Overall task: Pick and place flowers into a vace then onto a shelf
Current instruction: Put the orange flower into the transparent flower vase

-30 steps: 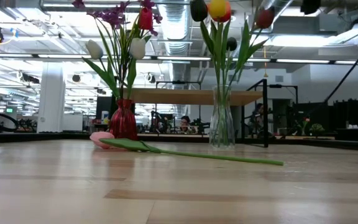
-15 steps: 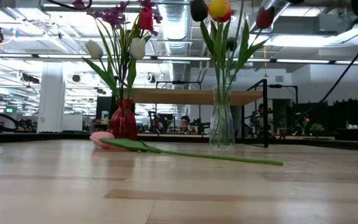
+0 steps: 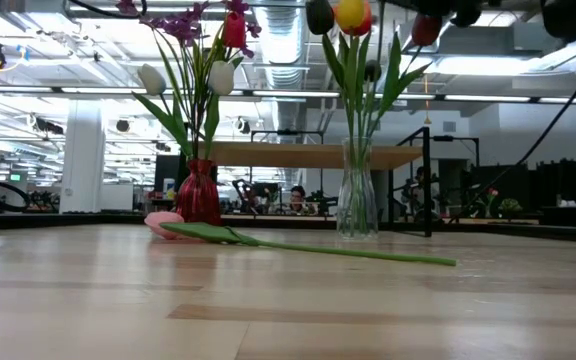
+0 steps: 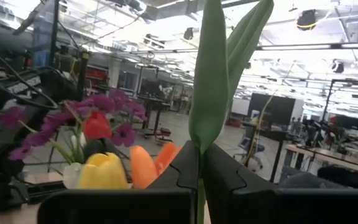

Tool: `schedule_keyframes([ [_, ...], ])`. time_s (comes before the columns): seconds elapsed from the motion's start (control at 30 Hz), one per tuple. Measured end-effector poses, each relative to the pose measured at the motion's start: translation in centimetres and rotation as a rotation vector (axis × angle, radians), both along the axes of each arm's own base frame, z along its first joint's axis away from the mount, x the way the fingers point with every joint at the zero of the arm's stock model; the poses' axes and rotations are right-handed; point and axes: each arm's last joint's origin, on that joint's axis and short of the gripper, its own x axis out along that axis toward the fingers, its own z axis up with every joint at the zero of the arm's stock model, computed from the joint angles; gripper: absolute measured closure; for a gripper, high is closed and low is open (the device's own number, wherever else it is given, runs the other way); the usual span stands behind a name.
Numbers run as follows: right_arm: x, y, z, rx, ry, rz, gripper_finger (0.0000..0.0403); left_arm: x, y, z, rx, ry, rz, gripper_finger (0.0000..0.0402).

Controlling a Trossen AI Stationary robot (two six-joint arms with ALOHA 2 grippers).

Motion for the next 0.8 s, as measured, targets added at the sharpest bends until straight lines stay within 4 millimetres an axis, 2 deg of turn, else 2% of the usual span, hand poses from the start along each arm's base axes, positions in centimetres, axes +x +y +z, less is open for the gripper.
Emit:
schedule_keyframes([
  [0.23,0.4,-0.8,-0.4,0.054,-0.009,-0.004,0.0395,0.0,0.0,0.0,0.0,0.0,0.0,0.0235],
  [0.53,0.6,-0.5,-1.3,0.08,0.065,0.009,0.034,0.0,0.0,-0.1,0.005,0.005,0.001,0.0235],
  [0.8,0.7,-0.5,-1.5,0.084,0.078,0.01,0.0336,0.1,0.1,-0.2,-0.001,0.027,0.045,0.0235],
])
